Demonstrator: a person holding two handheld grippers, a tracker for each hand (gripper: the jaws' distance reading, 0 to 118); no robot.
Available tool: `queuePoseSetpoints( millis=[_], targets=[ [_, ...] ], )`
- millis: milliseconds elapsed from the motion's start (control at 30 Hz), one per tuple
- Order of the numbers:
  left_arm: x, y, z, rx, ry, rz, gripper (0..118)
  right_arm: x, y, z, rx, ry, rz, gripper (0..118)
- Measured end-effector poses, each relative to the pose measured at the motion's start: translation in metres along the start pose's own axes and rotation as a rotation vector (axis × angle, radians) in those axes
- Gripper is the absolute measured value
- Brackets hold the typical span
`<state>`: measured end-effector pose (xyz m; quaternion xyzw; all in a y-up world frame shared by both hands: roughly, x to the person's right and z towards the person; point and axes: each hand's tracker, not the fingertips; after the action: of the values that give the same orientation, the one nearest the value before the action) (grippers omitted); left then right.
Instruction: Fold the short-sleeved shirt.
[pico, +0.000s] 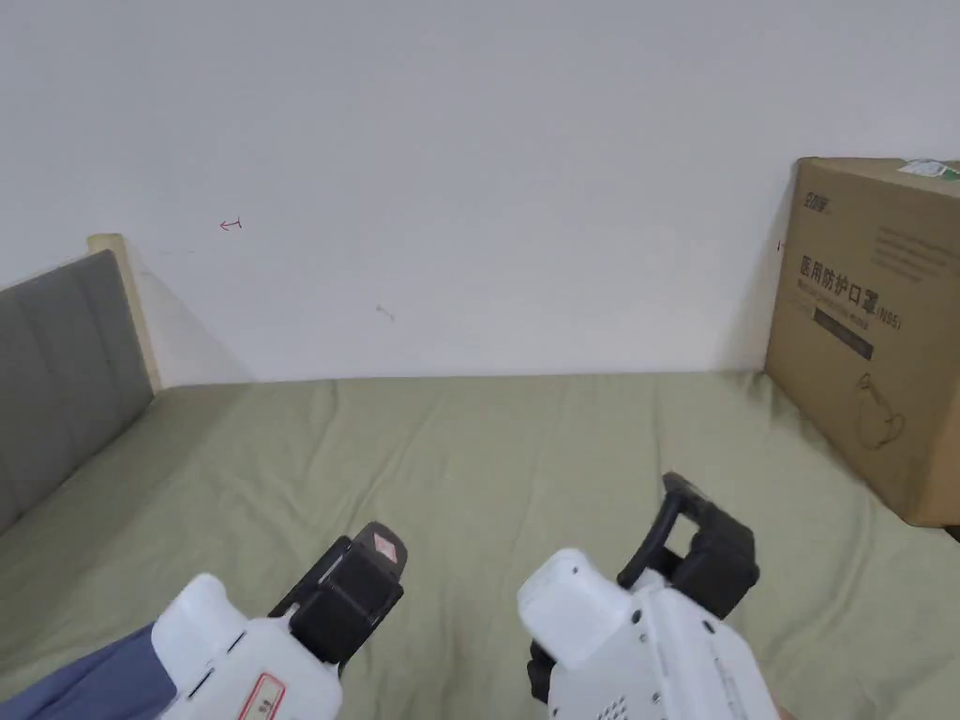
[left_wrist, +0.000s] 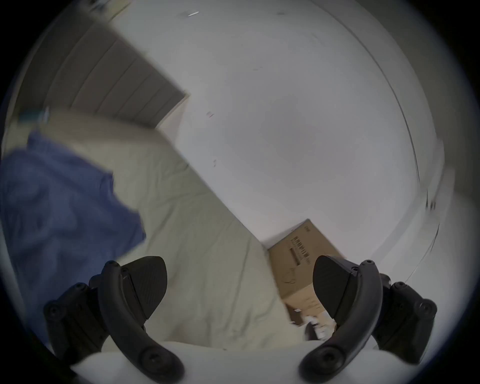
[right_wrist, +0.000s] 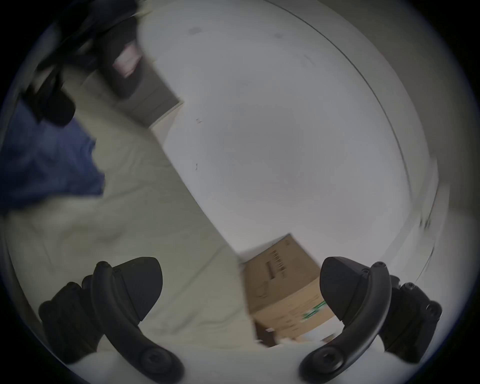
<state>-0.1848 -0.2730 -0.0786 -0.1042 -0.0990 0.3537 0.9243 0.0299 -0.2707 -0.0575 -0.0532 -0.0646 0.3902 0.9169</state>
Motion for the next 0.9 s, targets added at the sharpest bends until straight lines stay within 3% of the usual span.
queuePoseSetpoints(
  millis=[67,200,267,300,333,400,600,900],
  targets=[
    [0.027,0.011,0.004,0.050,0.020,-0.215,114,0.022,0.002,-0.004,-0.023,0.003,-0.225,118],
    [0.073,0.004,0.015,0.192,0.056,-0.771,115,0.065,-0.023,-0.008,-0.072,0.110,-0.826,118],
    [0.082,-0.008,0.017,0.188,0.068,-0.944,115,0.072,-0.042,-0.007,-0.104,0.087,-1.004,118],
    [0.084,-0.012,0.019,0.177,0.065,-0.948,115,0.074,-0.050,-0.007,-0.122,0.065,-1.032,118],
    [0.080,-0.014,0.020,0.172,0.047,-0.925,115,0.075,-0.057,-0.007,-0.123,0.052,-1.051,118],
    [0.079,-0.014,0.022,0.145,0.021,-0.840,115,0.074,-0.057,-0.001,-0.101,0.018,-0.999,118],
    [0.072,0.004,0.019,0.133,0.045,-0.696,115,0.076,-0.038,0.016,0.058,-0.060,-0.722,118],
    [0.075,0.006,0.021,0.097,0.049,-0.724,113,0.073,-0.032,0.014,0.003,-0.006,-0.731,118]
  ],
)
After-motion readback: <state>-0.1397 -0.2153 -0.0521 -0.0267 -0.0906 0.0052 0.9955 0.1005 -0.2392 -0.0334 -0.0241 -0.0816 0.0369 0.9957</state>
